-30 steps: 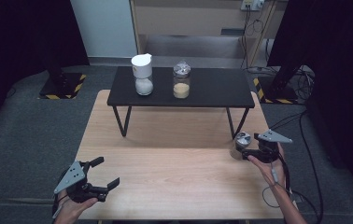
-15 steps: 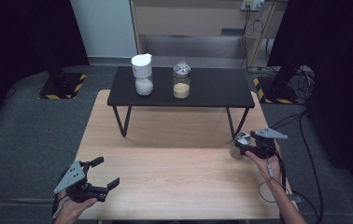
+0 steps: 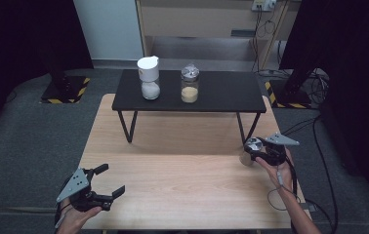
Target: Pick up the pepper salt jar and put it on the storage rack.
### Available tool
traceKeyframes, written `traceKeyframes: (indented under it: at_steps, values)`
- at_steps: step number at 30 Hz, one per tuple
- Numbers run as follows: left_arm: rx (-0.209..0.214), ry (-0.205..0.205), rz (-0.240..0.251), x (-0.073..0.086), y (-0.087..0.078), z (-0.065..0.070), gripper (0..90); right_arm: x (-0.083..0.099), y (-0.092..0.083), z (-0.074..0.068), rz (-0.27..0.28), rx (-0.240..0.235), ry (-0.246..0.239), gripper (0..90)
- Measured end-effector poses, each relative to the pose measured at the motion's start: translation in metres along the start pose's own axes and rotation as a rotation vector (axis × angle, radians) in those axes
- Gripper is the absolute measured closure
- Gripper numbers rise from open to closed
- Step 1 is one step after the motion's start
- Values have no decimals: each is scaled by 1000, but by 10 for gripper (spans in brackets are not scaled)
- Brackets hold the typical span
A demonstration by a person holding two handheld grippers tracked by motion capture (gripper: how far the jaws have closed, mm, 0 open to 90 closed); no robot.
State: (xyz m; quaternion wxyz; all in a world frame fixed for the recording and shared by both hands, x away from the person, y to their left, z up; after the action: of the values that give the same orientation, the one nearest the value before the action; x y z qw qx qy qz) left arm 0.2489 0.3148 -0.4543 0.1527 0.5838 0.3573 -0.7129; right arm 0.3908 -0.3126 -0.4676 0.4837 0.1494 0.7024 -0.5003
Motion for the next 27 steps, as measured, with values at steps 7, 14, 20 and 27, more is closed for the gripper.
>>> traceKeyframes:
  at_steps: [7,14,20,27]
  values:
    - [1,-2,1,0,0,0,0,-1,-3,0,-11,4,-15,353]
    - [1,-2,-4,0,1,0,0,-7,-9,-1,-17,-4,-34,354]
    - [3,-4,-6,0,1,0,0,-14,-14,-3,-23,-48,-56,354]
    - [6,-4,-7,0,1,0,0,-26,-18,-9,-29,-113,-90,354]
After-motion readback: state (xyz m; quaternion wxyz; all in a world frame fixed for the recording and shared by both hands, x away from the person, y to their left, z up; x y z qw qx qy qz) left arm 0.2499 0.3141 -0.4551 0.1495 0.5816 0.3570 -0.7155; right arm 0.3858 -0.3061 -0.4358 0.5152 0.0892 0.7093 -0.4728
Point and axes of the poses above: each handheld gripper's, and its own axes: y roughly forward along the jaws, x roughly out of its underside, z roughly to its right, the point moved 10 cm from there along y, roughly forward along the jaws, and after that the axes turned 6 degrees about -z, right-handed, at the moved point
